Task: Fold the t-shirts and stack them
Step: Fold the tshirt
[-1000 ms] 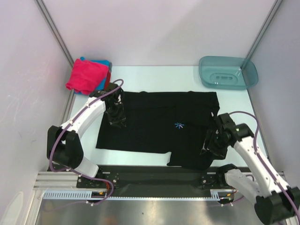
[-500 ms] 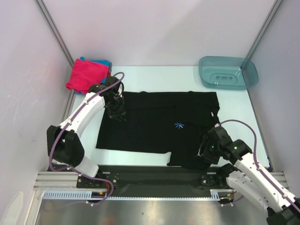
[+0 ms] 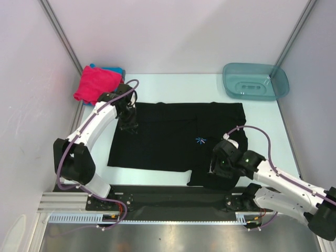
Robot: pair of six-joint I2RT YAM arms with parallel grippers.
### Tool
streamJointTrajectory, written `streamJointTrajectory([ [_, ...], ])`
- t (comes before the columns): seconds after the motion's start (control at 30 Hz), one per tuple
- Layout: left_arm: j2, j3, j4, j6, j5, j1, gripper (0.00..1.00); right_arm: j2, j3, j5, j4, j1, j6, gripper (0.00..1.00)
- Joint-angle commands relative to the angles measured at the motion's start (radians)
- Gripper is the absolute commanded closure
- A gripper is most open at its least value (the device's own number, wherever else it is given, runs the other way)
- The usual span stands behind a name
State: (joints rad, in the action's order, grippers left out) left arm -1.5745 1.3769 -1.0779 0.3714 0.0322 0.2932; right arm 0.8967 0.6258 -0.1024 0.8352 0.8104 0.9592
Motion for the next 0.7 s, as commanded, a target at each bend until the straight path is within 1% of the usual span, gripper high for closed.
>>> streamJointTrajectory([
  [0.0,0.051,-0.013,0.019,-0.026,-0.008,-0.008,0.71,-0.042,-0.031,-0.101,0.018,0.070,0.075,0.44],
  [0.03,0.056,-0.021,0.021,-0.028,-0.008,-0.008,0.71,-0.047,-0.041,-0.111,0.010,0.103,0.090,0.44],
  [0.1,0.074,-0.041,0.030,-0.031,-0.009,-0.008,0.71,-0.019,-0.057,-0.132,-0.002,0.116,0.122,0.43],
  [0.17,0.082,-0.045,0.033,-0.032,-0.011,-0.008,0.71,0.046,-0.025,-0.178,0.014,0.127,0.128,0.41],
  [0.27,0.080,-0.049,0.035,-0.038,-0.003,-0.009,0.71,0.094,0.003,-0.227,0.048,0.134,0.142,0.41],
  [0.37,0.083,-0.055,0.044,-0.042,0.006,-0.008,0.72,0.102,-0.014,-0.200,-0.024,0.151,0.135,0.41],
  [0.5,0.099,-0.065,0.050,-0.046,0.006,-0.011,0.72,0.126,-0.024,-0.221,-0.016,0.186,0.141,0.40],
  [0.57,0.105,-0.068,0.052,-0.046,0.005,-0.009,0.72,0.145,-0.014,-0.247,-0.007,0.213,0.142,0.41],
  [0.6,0.108,-0.073,0.050,-0.046,0.006,-0.009,0.72,0.157,-0.003,-0.269,0.019,0.258,0.148,0.40],
  [0.67,0.116,-0.078,0.053,-0.046,0.006,-0.009,0.72,0.217,0.049,-0.316,0.071,0.282,0.177,0.40],
])
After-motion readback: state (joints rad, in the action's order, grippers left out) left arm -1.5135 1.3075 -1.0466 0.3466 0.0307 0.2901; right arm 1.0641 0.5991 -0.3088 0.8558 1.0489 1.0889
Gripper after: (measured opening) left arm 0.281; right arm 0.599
